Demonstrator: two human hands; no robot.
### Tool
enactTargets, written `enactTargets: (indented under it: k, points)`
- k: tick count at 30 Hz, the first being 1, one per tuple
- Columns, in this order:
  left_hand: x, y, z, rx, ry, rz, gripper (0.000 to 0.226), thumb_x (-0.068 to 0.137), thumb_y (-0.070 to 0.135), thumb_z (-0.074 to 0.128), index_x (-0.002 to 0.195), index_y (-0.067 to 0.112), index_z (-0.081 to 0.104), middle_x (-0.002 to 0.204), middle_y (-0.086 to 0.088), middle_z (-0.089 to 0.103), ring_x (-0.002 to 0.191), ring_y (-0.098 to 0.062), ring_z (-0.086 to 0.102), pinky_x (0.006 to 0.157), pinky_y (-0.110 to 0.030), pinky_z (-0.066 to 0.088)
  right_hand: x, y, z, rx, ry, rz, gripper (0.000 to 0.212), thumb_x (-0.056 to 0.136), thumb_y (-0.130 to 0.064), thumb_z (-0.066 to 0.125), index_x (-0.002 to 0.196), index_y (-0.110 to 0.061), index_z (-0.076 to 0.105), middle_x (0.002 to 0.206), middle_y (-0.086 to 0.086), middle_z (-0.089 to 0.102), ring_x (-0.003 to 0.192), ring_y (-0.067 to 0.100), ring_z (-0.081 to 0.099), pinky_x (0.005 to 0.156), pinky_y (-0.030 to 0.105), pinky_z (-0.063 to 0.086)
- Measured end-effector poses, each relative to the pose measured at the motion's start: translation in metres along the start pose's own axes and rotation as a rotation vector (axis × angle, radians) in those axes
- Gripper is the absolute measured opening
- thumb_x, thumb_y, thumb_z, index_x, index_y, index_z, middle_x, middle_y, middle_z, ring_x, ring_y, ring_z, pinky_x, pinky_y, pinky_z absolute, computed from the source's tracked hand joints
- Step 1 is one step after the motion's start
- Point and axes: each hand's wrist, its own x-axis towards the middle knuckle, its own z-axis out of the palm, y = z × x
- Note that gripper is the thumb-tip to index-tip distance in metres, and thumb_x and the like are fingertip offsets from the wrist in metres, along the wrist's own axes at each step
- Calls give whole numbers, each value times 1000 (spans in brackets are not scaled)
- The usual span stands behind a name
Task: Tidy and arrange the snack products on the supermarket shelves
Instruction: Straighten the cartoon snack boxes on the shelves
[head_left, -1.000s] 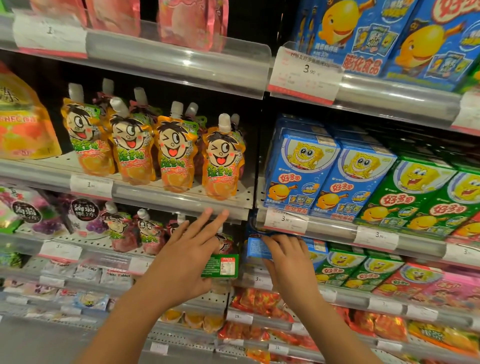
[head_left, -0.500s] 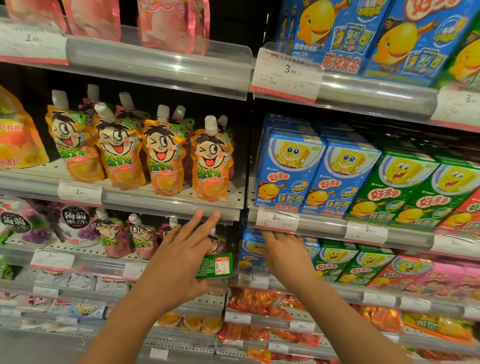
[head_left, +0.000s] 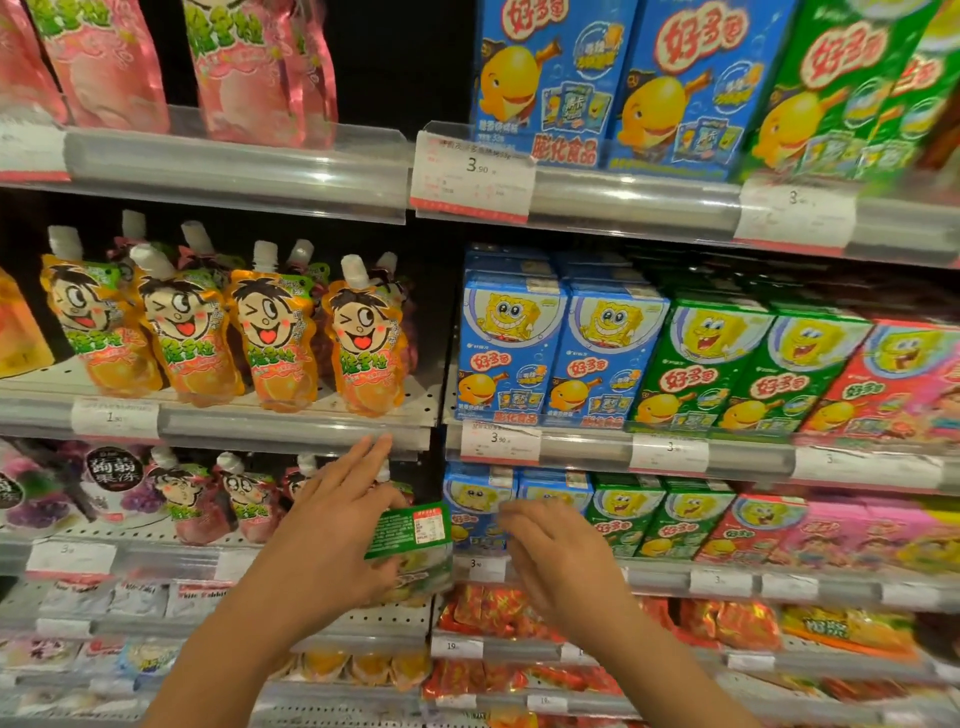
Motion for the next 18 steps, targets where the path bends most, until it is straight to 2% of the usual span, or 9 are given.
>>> enactTargets:
  k: [2, 5, 8, 11, 13, 15, 17, 18]
  points:
    - [2, 14, -2, -41, 46, 48, 51, 78, 50, 74, 125, 38, 58, 165, 14, 0, 152, -6, -9, 125, -41, 14, -11, -10, -22, 218, 15, 119, 40, 108, -40, 34, 129, -22, 63, 126, -12, 65, 116, 7, 60, 94, 32, 53]
    - [11, 43, -9, -106, 98, 128, 54, 75, 61, 58, 124, 37, 60, 165, 19, 5, 153, -6, 3, 123, -42, 23, -20, -17, -55, 408, -9, 171, 50, 101, -57, 48, 145, -34, 47, 140, -21, 54, 131, -1, 49, 105, 26, 45]
    - [24, 76, -17, -172, 179, 222, 59, 76, 67, 51, 123, 34, 62, 164, 20, 17, 152, -6, 16, 121, -37, 25, -21, -11, -81, 384, 38, 145, 63, 93, -58, 63, 148, -37, 40, 142, -20, 50, 130, -2, 48, 104, 22, 43]
    - [36, 108, -26, -261, 200, 308, 55, 80, 62, 57, 126, 33, 62, 163, 20, 24, 151, -5, 21, 121, -37, 26, -27, 6, -108, 343, 108, 166, 62, 90, -52, 68, 145, -35, 44, 136, -16, 49, 120, 0, 51, 94, 22, 48]
    - [43, 129, -30, -285, 217, 346, 54, 81, 59, 60, 129, 35, 61, 162, 20, 28, 149, -6, 26, 119, -38, 28, -35, 17, -126, 277, 146, 141, 54, 91, -48, 67, 140, -33, 50, 132, -17, 49, 115, -4, 51, 90, 17, 47]
    - [49, 150, -31, -291, 264, 364, 57, 84, 59, 60, 136, 39, 56, 161, 23, 29, 146, -1, 27, 119, -30, 23, -43, 27, -144, 255, 196, 144, 47, 93, -43, 67, 136, -31, 54, 128, -18, 52, 112, -5, 53, 88, 12, 44]
    - [51, 172, -33, -360, 307, 319, 65, 85, 63, 62, 145, 46, 44, 156, 36, 26, 143, 10, 23, 115, -14, 16, -51, 35, -163, 282, 251, 181, 44, 94, -42, 66, 135, -30, 56, 125, -19, 55, 111, -1, 56, 85, 12, 46]
    - [51, 183, -34, -429, 316, 273, 70, 84, 67, 65, 146, 52, 37, 150, 44, 25, 138, 17, 23, 111, -9, 18, -56, 39, -172, 300, 282, 202, 43, 94, -45, 65, 134, -30, 57, 125, -19, 56, 112, 1, 58, 84, 14, 48]
